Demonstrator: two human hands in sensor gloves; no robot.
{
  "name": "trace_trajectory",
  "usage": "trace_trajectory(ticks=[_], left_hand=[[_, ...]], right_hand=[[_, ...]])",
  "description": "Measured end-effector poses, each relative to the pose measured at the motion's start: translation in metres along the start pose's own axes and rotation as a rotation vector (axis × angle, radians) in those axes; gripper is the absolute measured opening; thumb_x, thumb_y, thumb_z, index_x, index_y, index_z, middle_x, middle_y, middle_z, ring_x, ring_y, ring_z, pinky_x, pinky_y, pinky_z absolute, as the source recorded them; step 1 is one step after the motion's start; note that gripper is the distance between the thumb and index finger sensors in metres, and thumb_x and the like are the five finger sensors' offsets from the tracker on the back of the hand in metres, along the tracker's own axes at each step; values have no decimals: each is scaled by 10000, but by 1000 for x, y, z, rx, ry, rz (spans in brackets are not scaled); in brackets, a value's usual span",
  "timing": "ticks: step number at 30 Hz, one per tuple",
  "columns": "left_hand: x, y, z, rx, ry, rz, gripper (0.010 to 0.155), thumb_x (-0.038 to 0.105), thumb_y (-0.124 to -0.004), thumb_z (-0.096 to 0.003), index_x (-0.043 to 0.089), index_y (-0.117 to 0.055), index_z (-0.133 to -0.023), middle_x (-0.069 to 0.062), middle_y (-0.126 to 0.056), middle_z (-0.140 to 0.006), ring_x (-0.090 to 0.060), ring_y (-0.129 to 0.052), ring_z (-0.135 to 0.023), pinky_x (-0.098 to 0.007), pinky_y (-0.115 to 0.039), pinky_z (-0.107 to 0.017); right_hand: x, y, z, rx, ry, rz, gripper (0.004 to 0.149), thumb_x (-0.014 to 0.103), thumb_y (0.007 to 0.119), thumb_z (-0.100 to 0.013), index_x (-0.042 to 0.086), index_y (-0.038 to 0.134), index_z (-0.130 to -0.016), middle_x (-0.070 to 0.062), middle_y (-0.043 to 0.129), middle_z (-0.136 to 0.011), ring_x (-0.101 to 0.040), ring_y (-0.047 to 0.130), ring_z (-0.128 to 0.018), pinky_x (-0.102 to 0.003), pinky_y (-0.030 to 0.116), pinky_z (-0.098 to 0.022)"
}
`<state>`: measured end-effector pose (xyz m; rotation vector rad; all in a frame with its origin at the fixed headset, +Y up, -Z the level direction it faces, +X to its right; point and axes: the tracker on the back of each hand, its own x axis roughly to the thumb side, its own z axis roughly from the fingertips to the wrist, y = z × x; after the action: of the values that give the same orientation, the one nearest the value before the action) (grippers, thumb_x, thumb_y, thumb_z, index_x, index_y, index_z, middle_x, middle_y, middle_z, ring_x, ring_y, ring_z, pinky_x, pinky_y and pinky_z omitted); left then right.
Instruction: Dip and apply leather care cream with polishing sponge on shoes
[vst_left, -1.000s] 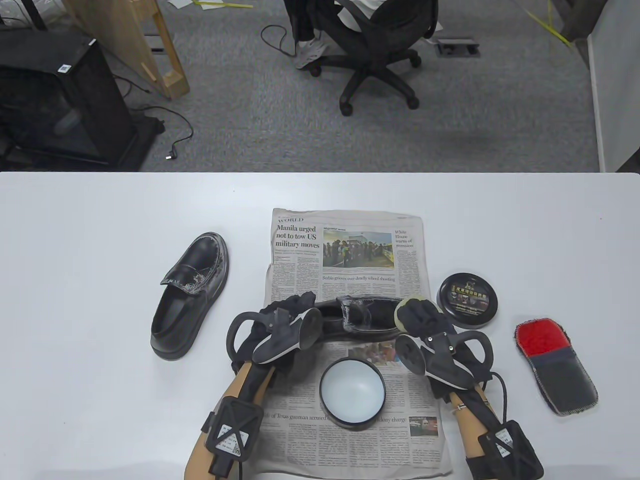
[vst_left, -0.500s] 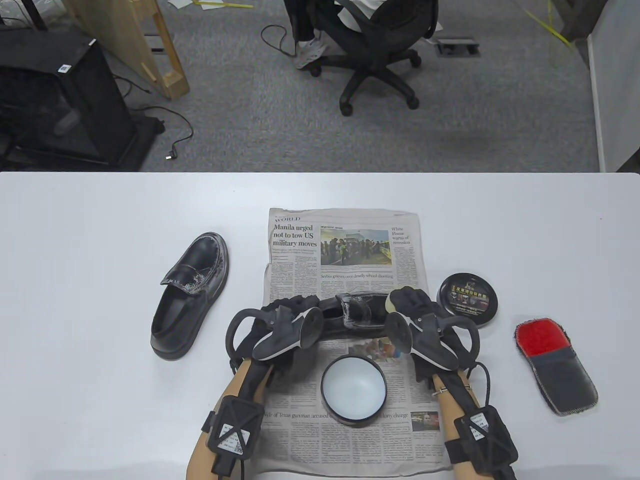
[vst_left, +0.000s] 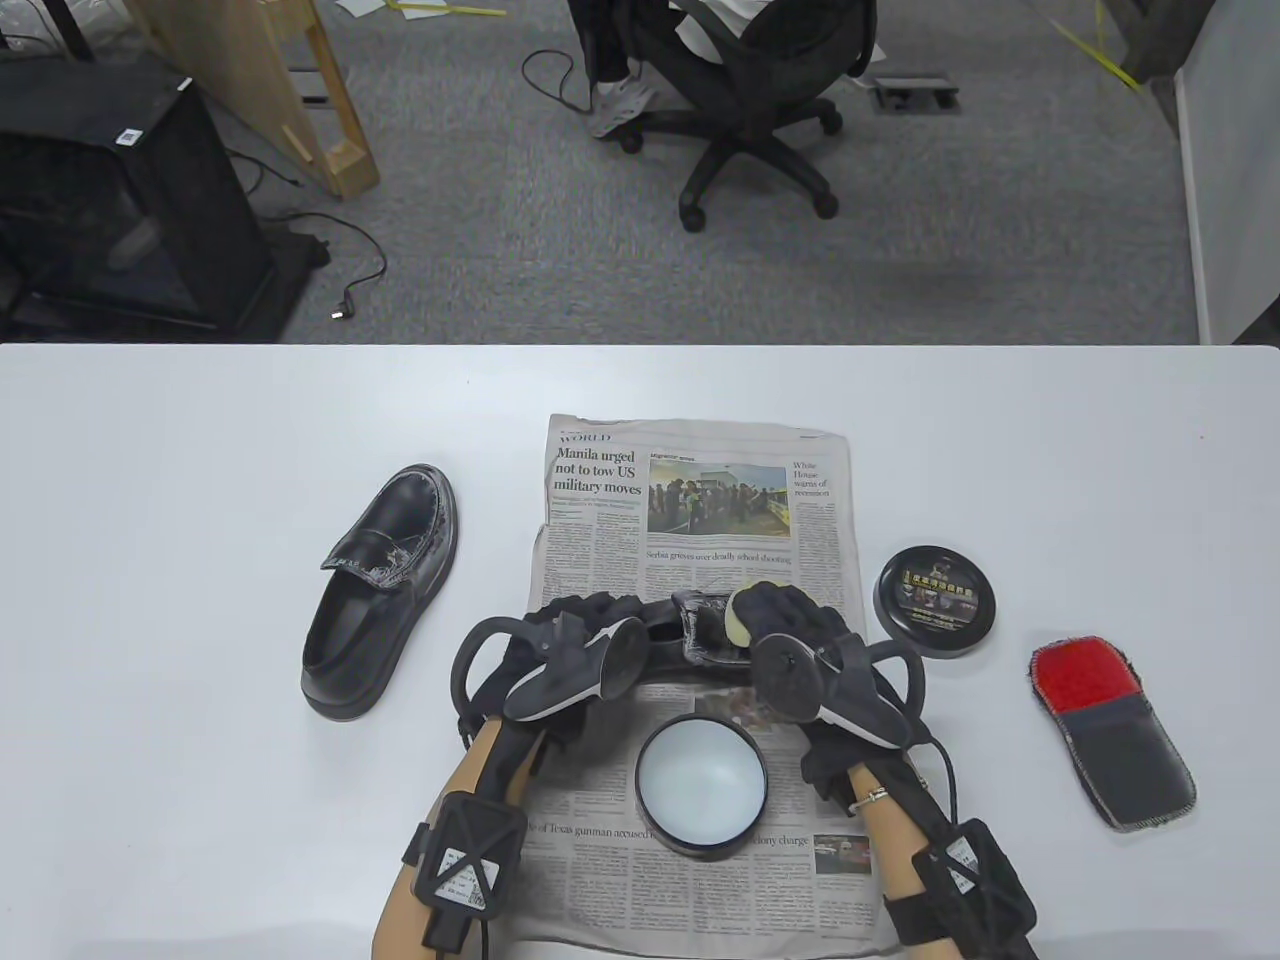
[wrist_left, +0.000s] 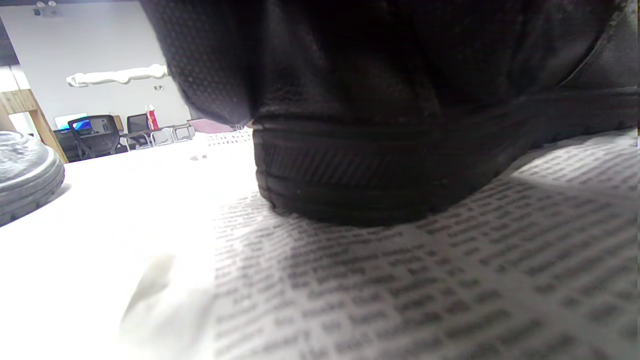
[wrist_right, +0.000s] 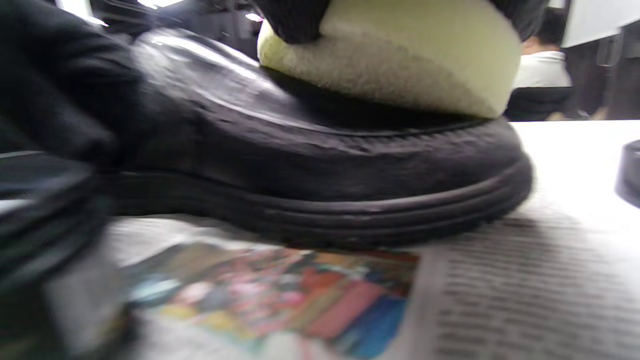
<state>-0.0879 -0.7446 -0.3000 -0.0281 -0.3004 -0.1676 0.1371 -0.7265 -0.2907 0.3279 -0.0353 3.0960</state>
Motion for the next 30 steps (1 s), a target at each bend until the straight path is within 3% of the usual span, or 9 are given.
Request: trace_trajectory(ticks=[6, 11, 14, 18, 22, 26, 30], left_hand=[[1, 1, 1, 18, -6, -23, 725, 582, -800, -363, 409, -628, -1046, 78, -836, -1052, -177, -880, -910, -357, -830, -640], [2, 0, 0, 34, -2, -21, 731, 576, -818, -351, 396, -647, -1039, 72, -854, -1040, -181, -897, -898, -359, -847, -626], [2, 0, 0, 31, -6, -27, 733, 575, -822, -346, 397, -649, -1035, 73, -854, -1041, -182, -896, -905, -358, -849, -629], [0, -1, 0, 29, -1, 0, 736, 581, -825, -338, 413, -645, -1031, 82, -846, -1046, -179, -884, -918, -358, -838, -642], [-1, -2, 1, 23, 3, 15, 743, 587, -827, -336, 422, -637, -1035, 88, -837, -1053, -178, -874, -928, -360, -825, -651], [-1, -2, 1, 28, 19, 16, 750, 596, -819, -335, 418, -637, -1041, 87, -844, -1048, -174, -879, -916, -356, -828, -638], [-1, -1, 1, 28, 36, 9, 757, 605, -809, -330, 399, -651, -1041, 88, -855, -1036, -163, -889, -898, -344, -841, -615]], right_hand=[[-25, 11, 2, -4, 98, 138, 489, 315, 584, -614, 231, 507, -1089, -66, 616, -1113, -344, 723, -988, -430, 719, -678], [-19, 8, 31, -33, 15, 246, 503, 301, 603, -612, 160, 524, -1089, -136, 657, -1076, -375, 809, -914, -407, 787, -624], [-6, 3, 42, -62, -57, 206, 497, 295, 611, -611, 160, 549, -1085, -132, 667, -1076, -389, 793, -925, -427, 774, -635], [8, -3, 31, -70, -101, 54, 469, 300, 594, -622, 233, 547, -1084, -62, 632, -1122, -369, 691, -1016, -493, 665, -711], [-1, 1, 7, -17, -9, -38, 460, 309, 565, -633, 264, 521, -1089, -34, 607, -1141, -353, 643, -1046, -546, 596, -723], [-16, 12, 2, -15, 80, 94, 469, 301, 569, -627, 243, 507, -1088, -56, 597, -1131, -362, 660, -1022, -479, 649, -705], [-18, 8, 15, 5, 81, 251, 485, 279, 596, -620, 138, 542, -1081, -155, 678, -1066, -381, 835, -895, -419, 795, -608]])
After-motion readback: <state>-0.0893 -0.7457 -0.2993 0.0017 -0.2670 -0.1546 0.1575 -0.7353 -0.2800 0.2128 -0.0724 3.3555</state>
